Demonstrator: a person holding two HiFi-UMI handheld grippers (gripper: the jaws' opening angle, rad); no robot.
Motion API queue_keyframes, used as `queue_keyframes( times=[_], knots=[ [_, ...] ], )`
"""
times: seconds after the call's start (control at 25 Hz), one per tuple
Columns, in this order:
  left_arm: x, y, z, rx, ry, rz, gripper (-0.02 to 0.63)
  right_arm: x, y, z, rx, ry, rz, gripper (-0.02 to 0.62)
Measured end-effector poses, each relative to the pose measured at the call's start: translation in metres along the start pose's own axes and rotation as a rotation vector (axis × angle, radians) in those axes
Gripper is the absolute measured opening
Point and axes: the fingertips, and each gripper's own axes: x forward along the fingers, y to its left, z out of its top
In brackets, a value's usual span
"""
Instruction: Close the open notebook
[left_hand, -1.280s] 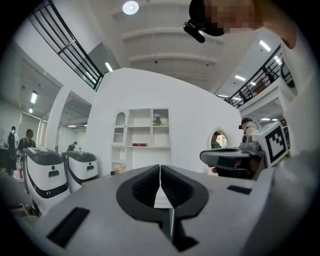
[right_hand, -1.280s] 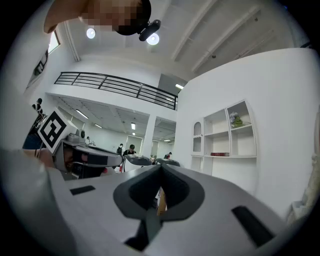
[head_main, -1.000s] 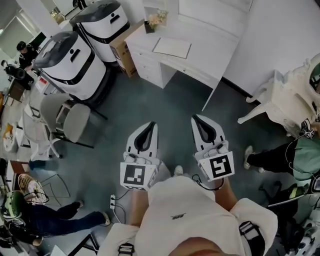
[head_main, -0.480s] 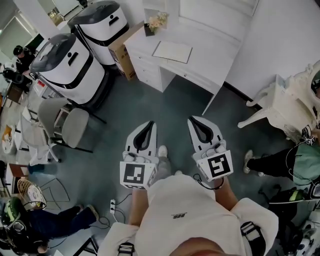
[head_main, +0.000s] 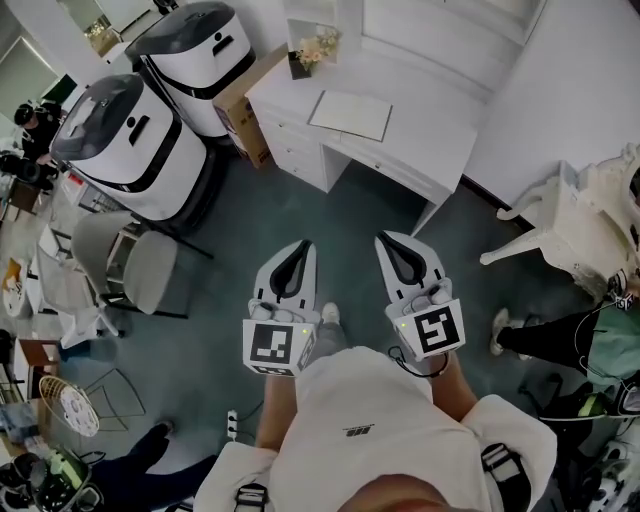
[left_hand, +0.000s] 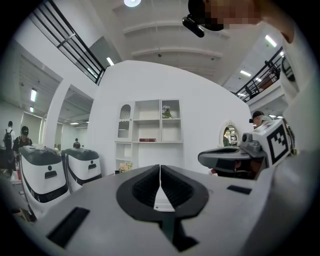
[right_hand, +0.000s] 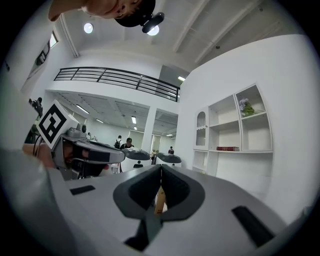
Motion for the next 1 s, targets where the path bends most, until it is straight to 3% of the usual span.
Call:
queue_keyframes(
  times=[0.6,1.0],
  knots=[
    [0.088,0.111,-0.002,-0.019,0.020,-0.056,0.000,0.131,-0.027,-0.009,-0.018,0.046,-0.054,-0.005],
    [0.130,0.156,-0.009,-0.028,0.029,-0.111,0.000,0.182,-0.040,-0.019,-0.032,0.085,-0.115,-0.005]
  ],
)
